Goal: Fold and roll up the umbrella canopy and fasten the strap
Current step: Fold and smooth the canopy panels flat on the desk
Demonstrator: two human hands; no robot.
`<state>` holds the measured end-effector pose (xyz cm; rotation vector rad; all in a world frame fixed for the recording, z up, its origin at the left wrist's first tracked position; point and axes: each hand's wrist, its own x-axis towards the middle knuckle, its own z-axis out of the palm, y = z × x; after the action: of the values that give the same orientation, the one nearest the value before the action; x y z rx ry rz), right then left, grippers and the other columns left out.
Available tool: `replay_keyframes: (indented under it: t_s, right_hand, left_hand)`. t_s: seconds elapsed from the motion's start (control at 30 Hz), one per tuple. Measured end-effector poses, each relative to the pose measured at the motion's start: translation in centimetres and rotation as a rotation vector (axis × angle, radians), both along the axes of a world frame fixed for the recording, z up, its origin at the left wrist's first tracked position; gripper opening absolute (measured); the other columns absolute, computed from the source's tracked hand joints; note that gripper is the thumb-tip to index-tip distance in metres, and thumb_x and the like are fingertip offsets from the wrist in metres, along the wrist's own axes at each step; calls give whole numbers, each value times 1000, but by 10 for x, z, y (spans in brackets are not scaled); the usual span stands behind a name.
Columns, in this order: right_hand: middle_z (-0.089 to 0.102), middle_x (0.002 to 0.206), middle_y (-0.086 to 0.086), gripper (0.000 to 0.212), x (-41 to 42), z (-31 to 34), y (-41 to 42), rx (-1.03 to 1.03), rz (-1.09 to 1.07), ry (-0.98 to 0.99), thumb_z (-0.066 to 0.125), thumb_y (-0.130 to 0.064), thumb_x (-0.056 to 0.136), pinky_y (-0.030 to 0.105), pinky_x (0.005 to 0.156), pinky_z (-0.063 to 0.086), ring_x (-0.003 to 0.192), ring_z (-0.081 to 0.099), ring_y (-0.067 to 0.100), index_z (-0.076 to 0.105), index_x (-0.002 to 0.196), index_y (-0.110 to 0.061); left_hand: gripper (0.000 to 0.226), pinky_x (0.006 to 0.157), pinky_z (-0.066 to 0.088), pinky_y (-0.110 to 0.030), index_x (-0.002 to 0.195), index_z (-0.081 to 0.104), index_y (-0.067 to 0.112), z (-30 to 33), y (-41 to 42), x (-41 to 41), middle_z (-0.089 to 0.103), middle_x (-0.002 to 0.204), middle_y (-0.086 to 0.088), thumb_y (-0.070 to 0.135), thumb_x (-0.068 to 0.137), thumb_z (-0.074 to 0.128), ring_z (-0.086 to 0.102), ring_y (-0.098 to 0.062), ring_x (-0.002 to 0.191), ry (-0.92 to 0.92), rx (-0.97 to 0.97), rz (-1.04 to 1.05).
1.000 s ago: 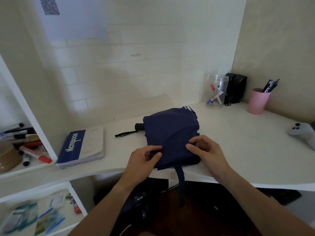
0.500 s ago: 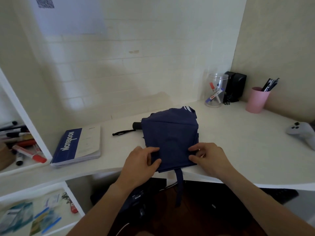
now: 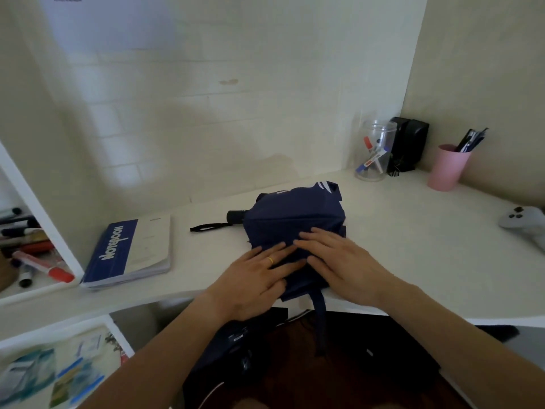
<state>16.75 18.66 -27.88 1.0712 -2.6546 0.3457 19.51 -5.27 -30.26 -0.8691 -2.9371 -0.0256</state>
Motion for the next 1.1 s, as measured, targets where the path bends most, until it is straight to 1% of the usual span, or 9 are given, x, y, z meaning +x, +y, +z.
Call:
replay_keyframes:
  t_s: [0.1, 0.23, 0.57, 0.67, 0.8, 0.9, 0.97, 1.03, 1.1]
  right_hand:
    - [5, 168, -12, 68, -17, -12, 17, 261, -28, -145, 5, -59, 97, 36, 126, 11, 155, -3, 7, 13, 159, -34]
    - [-18, 163, -23, 68, -24, -18, 34, 332, -83, -273, 3, -70, 92, 31, 126, -3, 149, -19, -4, -11, 154, -48]
    - [-17, 167, -16, 68, -45, -15, 25, 324, -151, -309, 15, -70, 97, 30, 125, -6, 152, -15, 1, -11, 155, -47]
    - [-16, 167, -15, 67, -44, -14, 25, 318, -150, -301, 15, -69, 97, 30, 125, -6, 152, -14, 2, -10, 156, -47]
    - [-11, 164, -21, 68, -42, -9, 25, 285, -121, -339, 24, -67, 98, 28, 124, -4, 152, -10, 0, -1, 158, -45]
    - [32, 154, -23, 58, -44, 13, 26, -15, -138, -440, 61, -47, 94, 23, 119, 20, 145, 28, 0, 43, 149, -37]
    - [69, 122, -15, 32, -53, 35, 23, -463, -301, -338, 74, -31, 86, 27, 104, 45, 114, 63, 5, 71, 118, -29]
    - [73, 100, -10, 23, -69, 58, 19, -784, -534, -324, 75, -36, 85, 31, 88, 51, 97, 67, 11, 75, 102, -21]
    - [71, 103, 0, 36, -85, 75, 12, -863, -630, -514, 75, -43, 83, 33, 84, 47, 97, 63, 19, 72, 103, -13]
  left_hand:
    - [50, 128, -5, -34, 154, -2, 60, -1, -8, -2, -11, 170, 17, 49, 108, 15, -17, -3, 154, -54, 8, 18]
    - [50, 127, -7, -35, 149, -6, 67, 1, -12, -12, -16, 170, 12, 55, 107, 18, -17, -6, 155, -139, -7, 33]
    - [62, 127, -5, -42, 155, -2, 59, 25, -10, -40, -11, 171, -3, 69, 99, 22, -12, -21, 158, -142, -195, 170]
    - [56, 128, -3, -32, 160, 21, 40, 31, 12, -29, -1, 172, 2, 52, 106, 25, -6, -12, 158, 45, -33, 74]
    - [54, 129, 1, -36, 160, 2, 46, 9, 25, -15, -8, 170, 12, 54, 108, 12, -13, -6, 156, -52, 50, 32]
    - [51, 128, -3, -38, 155, -3, 57, -7, 21, -14, -11, 170, 14, 58, 105, 5, -18, -5, 155, -84, 49, 58]
    - [50, 128, -4, -38, 153, -3, 61, -7, 21, -14, -10, 170, 15, 60, 104, 4, -17, -5, 155, -94, 69, 57]
    - [49, 128, -3, -38, 153, -2, 62, -7, 22, -13, -8, 171, 16, 60, 105, 5, -16, -5, 155, -91, 82, 57]
    - [49, 128, -2, -39, 153, -1, 62, -7, 22, -12, -7, 171, 15, 59, 105, 5, -14, -6, 156, -77, 89, 60]
